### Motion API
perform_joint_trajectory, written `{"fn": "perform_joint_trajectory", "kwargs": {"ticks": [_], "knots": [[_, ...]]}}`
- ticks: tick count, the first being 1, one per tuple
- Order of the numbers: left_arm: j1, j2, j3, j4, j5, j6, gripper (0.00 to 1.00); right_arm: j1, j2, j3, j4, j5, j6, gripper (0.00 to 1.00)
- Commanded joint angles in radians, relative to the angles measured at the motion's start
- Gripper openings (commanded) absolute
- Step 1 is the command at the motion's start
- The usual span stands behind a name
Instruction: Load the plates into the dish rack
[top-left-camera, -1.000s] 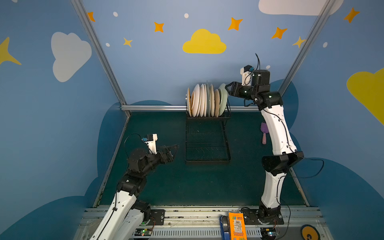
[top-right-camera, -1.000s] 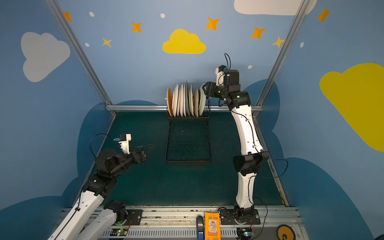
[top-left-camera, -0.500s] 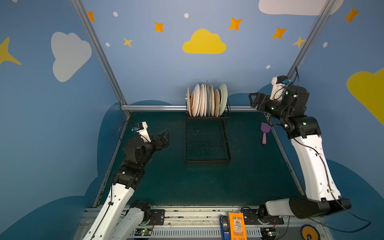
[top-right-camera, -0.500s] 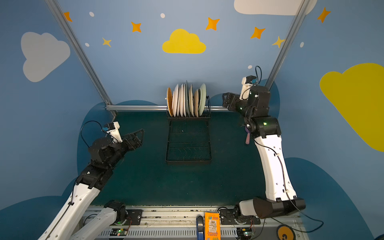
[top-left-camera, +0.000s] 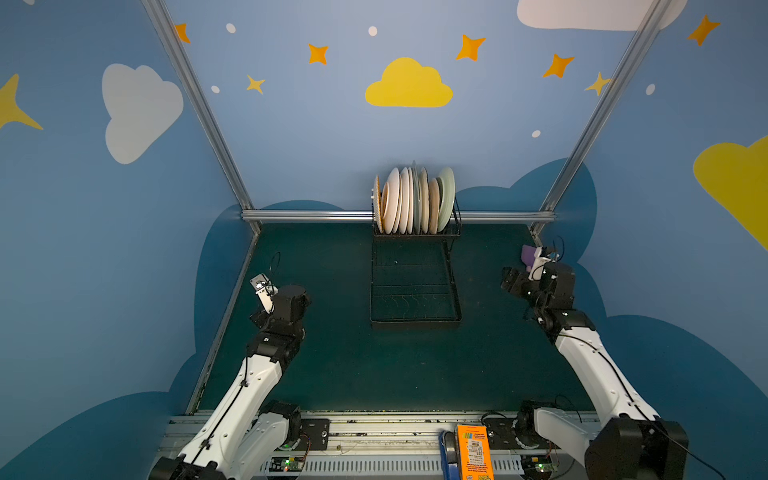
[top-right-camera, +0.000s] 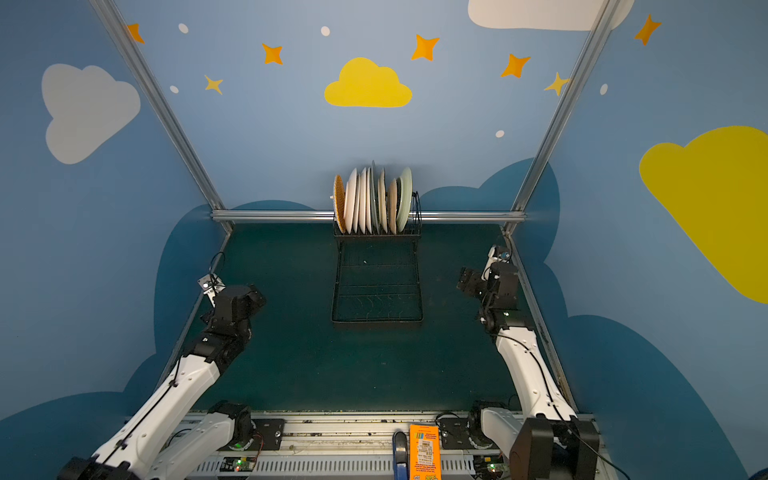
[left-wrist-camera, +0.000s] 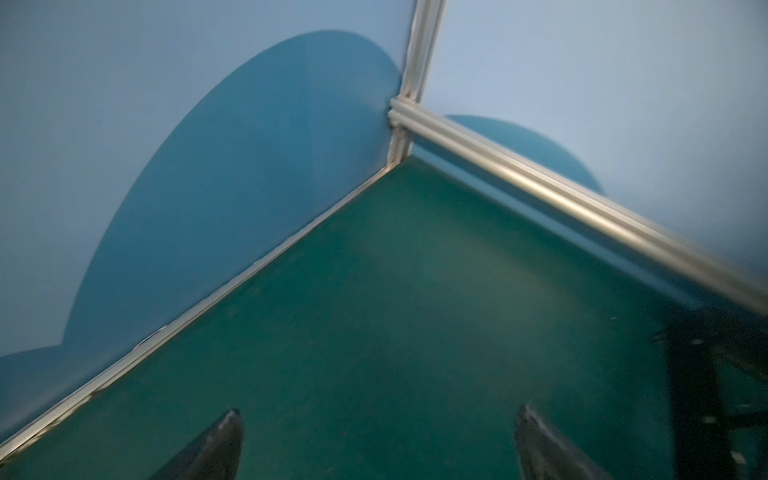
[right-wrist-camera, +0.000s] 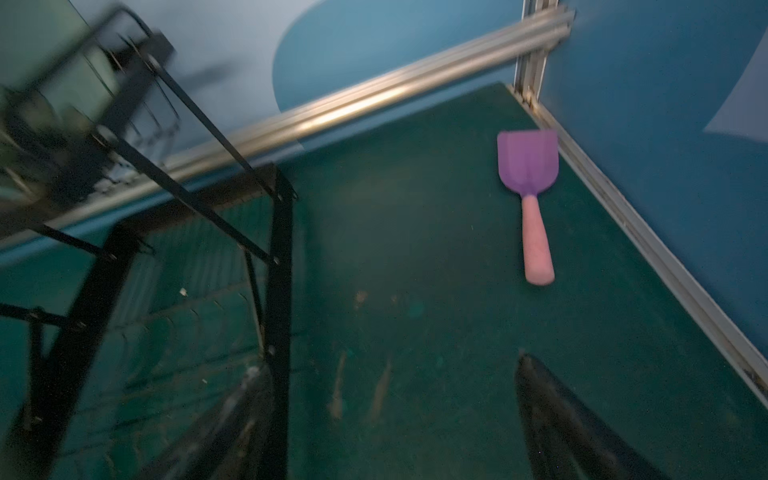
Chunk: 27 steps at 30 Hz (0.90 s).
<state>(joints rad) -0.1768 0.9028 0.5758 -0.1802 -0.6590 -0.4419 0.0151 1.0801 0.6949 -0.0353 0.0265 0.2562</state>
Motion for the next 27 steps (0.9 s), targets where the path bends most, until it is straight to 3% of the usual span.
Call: {"fn": "perform_joint_trajectory", "kwargs": {"ticks": [1, 9, 16, 20, 23, 25, 27], "knots": [[0.029, 0.021, -0.019, 0.052, -0.112, 0.001, 1.00, -0.002, -0.012, -0.086, 0.233, 0.020, -0.066, 0.89], [0.036, 0.133, -0.169, 0.376, -0.079, 0.180, 1.00, -0.004, 0.073, -0.139, 0.182, 0.076, -0.080, 0.89], [0.047, 0.314, -0.279, 0.826, 0.046, 0.346, 1.00, -0.003, 0.166, -0.217, 0.371, 0.072, -0.105, 0.89], [0.076, 0.392, -0.320, 1.024, 0.216, 0.392, 1.00, -0.020, 0.211, -0.254, 0.483, 0.050, -0.108, 0.89], [0.094, 0.581, -0.330, 1.236, 0.329, 0.402, 1.00, -0.027, 0.325, -0.293, 0.662, 0.006, -0.130, 0.92], [0.090, 0.629, -0.287, 1.206, 0.353, 0.424, 1.00, -0.025, 0.342, -0.262, 0.637, -0.045, -0.145, 0.92], [0.111, 0.610, -0.212, 1.029, 0.347, 0.398, 1.00, -0.023, 0.341, -0.198, 0.492, -0.060, -0.151, 0.92]]}}
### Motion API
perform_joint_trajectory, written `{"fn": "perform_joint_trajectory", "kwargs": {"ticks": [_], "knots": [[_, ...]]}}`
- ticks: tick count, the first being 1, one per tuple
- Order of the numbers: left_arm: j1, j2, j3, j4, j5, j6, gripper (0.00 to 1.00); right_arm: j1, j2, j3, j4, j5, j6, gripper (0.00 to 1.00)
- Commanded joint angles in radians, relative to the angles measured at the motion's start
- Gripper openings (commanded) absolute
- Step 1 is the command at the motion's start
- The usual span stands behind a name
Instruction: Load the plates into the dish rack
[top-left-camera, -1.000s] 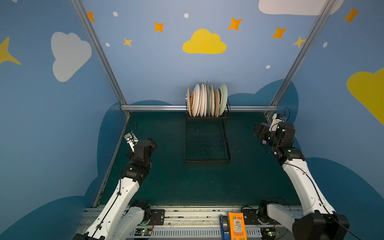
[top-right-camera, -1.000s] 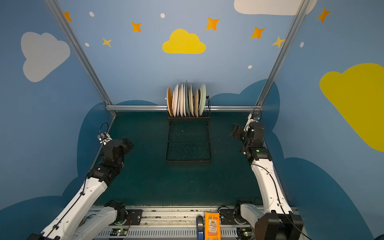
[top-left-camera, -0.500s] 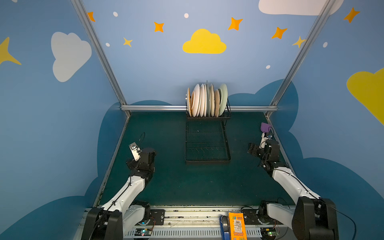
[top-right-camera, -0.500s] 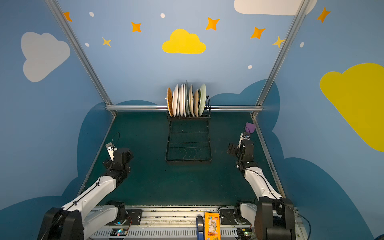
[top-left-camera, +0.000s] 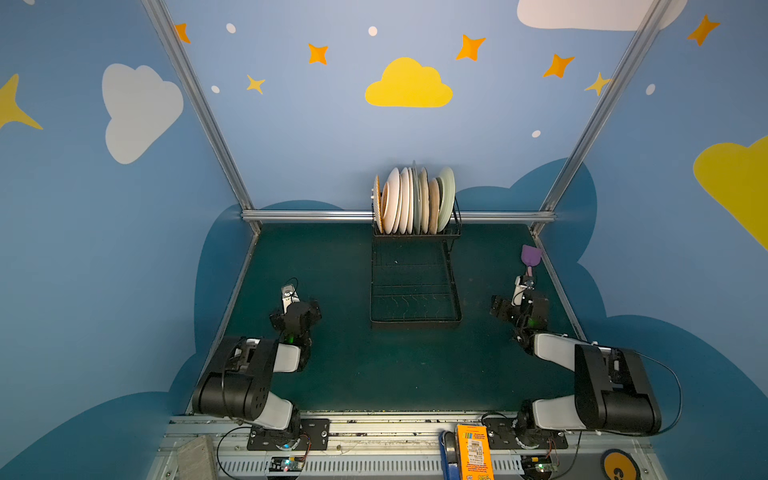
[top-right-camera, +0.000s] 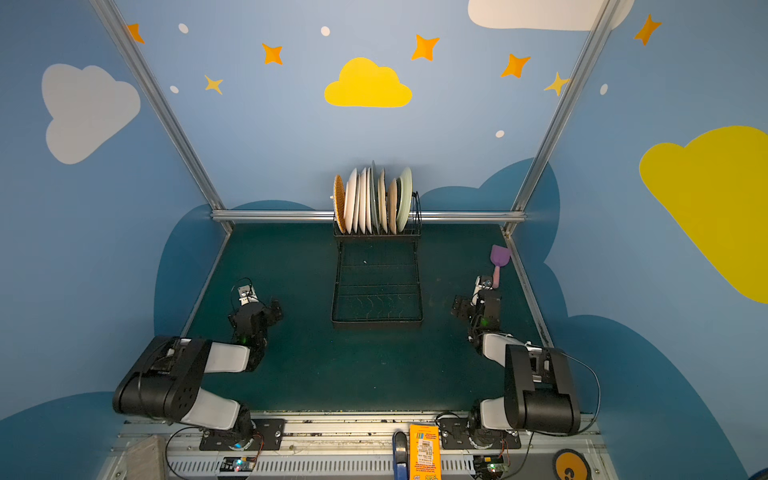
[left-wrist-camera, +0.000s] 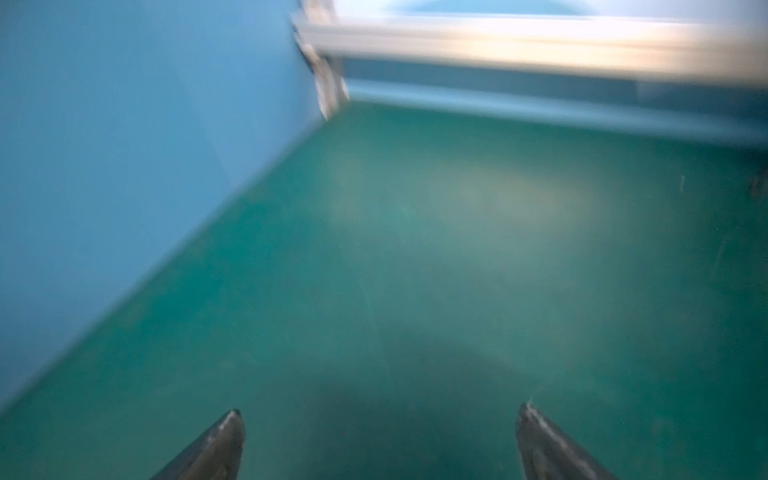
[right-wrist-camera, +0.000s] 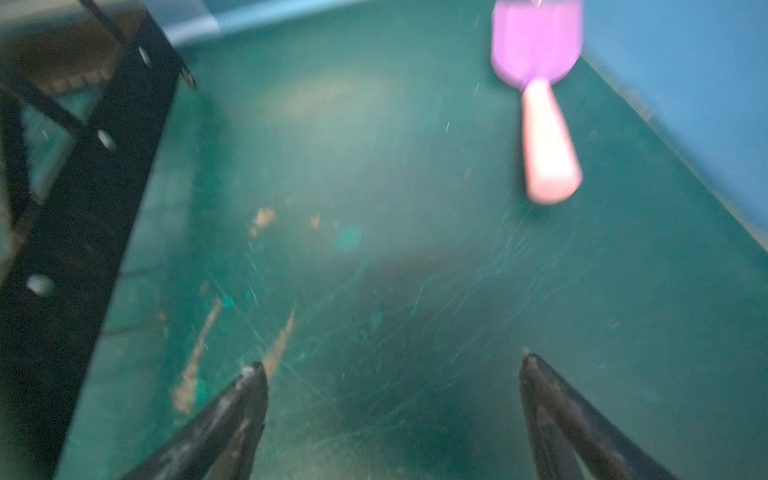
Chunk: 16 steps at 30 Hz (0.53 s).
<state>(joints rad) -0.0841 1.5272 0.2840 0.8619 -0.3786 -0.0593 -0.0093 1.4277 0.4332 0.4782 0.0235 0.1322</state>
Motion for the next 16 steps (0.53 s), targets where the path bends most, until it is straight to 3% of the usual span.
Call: {"fn": "perform_joint_trajectory", "kwargs": {"ticks": [1, 3, 16], "knots": [[0.048, -0.009, 0.111, -0.072, 0.086, -0.011, 1.00, -0.002, 0.004, 0.074, -0.025, -0.059, -0.026, 0.92], [0.075, -0.014, 0.120, -0.104, 0.136, -0.030, 1.00, -0.003, 0.008, 0.086, -0.044, -0.060, -0.023, 0.92], [0.069, -0.008, 0.131, -0.114, 0.127, -0.024, 1.00, 0.039, 0.024, 0.118, -0.087, 0.003, -0.046, 0.92]]}}
